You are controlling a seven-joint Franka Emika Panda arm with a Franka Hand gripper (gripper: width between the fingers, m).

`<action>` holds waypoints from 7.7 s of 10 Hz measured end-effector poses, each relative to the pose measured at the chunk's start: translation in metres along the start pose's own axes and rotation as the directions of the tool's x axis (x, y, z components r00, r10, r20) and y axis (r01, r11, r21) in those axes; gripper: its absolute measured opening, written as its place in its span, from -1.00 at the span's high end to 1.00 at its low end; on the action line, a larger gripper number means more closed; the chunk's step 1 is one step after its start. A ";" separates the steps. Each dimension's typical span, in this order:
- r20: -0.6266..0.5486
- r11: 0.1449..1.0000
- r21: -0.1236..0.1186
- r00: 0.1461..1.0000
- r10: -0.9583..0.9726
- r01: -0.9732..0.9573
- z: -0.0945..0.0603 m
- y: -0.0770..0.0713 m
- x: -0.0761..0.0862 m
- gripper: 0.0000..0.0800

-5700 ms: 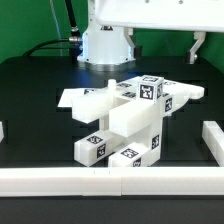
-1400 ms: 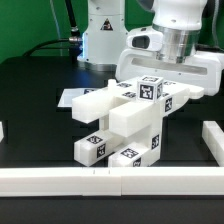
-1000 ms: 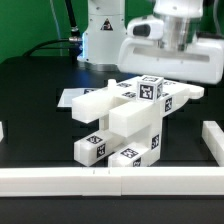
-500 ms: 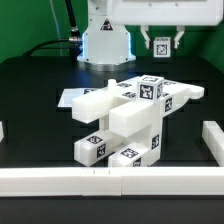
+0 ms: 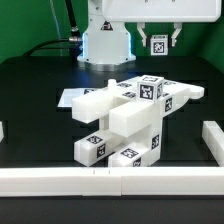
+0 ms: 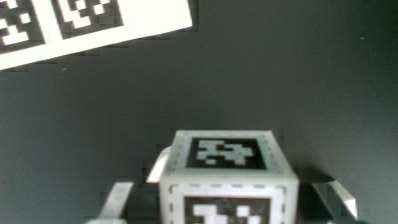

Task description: Assemble chair

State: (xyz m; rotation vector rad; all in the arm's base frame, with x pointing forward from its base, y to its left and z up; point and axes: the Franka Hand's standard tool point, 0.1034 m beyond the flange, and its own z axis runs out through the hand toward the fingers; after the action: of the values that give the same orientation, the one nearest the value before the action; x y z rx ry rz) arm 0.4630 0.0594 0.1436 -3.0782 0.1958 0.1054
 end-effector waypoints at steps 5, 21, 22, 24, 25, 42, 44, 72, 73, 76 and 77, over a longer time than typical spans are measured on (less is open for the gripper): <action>0.002 0.989 -0.009 0.989 -0.146 0.146 -0.022 0.028 0.066 0.28; -0.002 0.965 -0.047 0.966 -0.259 0.259 -0.011 0.070 0.112 0.28; -0.001 0.965 -0.047 0.966 -0.259 0.259 -0.011 0.071 0.112 0.28; 0.002 0.964 -0.052 0.966 -0.259 0.259 -0.005 0.072 0.112 0.28; -0.001 0.964 -0.055 0.966 -0.260 0.260 -0.004 0.072 0.112 0.28; 0.002 0.963 -0.061 0.965 -0.261 0.261 0.010 0.069 0.102 0.28; 0.006 0.964 -0.061 0.965 -0.261 0.260 0.013 0.070 0.099 0.28; -0.044 0.735 -0.016 0.735 0.677 -0.678 0.017 0.077 0.108 0.28; -0.043 0.666 -0.011 0.666 0.745 -0.746 0.017 0.077 0.108 0.28; -0.044 0.683 -0.015 0.682 0.730 -0.731 0.018 0.077 0.107 0.08; -0.044 0.703 -0.019 0.703 0.710 -0.711 0.017 0.075 0.108 -0.26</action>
Offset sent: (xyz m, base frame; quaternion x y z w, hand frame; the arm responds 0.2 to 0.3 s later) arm 0.0000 0.0000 0.0000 0.0000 0.0000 0.0000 1.0000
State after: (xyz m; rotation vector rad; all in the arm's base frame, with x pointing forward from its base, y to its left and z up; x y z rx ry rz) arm 0.5589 -0.0274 0.1152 -2.8266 1.3944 0.0837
